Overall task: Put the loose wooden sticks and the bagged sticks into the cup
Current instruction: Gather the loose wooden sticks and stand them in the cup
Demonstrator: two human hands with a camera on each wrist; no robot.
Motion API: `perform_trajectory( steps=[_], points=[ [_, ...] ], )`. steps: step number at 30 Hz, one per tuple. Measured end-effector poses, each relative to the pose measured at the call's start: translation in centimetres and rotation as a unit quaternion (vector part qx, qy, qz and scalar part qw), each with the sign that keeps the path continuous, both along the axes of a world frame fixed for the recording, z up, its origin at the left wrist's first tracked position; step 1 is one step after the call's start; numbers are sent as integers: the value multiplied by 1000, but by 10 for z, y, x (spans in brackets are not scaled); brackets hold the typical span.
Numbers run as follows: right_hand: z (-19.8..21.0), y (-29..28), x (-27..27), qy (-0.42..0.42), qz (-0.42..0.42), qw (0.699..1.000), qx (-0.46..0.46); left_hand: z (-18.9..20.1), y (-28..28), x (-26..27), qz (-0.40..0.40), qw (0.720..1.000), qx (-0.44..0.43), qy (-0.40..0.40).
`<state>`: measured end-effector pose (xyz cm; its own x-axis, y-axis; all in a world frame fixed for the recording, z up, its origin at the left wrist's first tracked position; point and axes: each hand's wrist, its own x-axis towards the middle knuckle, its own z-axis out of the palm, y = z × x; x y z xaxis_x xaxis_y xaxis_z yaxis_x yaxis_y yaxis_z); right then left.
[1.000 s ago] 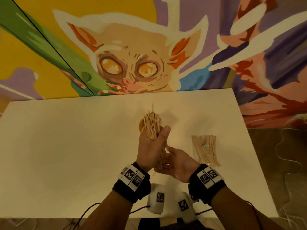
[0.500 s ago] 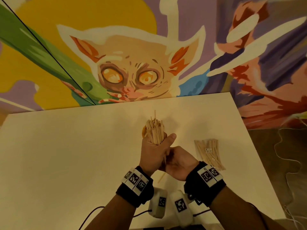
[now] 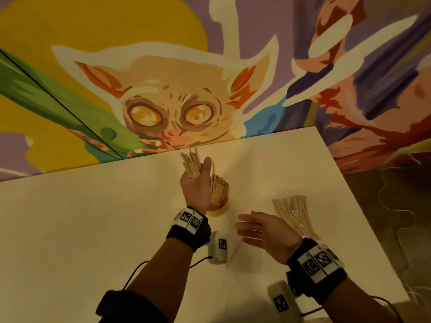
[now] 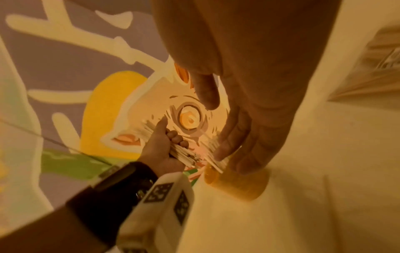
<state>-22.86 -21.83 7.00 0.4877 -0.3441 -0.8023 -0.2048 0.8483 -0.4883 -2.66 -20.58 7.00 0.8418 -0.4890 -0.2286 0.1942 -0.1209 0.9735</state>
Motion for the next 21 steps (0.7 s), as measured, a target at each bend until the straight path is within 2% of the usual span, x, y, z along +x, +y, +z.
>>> perform_trajectory(
  steps=[2, 6, 13, 21],
  points=[
    [-7, -1, -9, 41, 33, 997, -49, -13, -7, 0, -7, 1000, 13, -11],
    [-21, -1, -21, 133, 116, 973, -147, -42, -12, -2, -33, 998, 54, -20],
    [-39, -4, -20, 210, 172, 945, -184, -56, -1, -8, -56, 990, 95, -91],
    [-67, -4, 9, 330, 250, 886, -211, -50, 8, -2, -62, 982, 116, -136]
  ],
)
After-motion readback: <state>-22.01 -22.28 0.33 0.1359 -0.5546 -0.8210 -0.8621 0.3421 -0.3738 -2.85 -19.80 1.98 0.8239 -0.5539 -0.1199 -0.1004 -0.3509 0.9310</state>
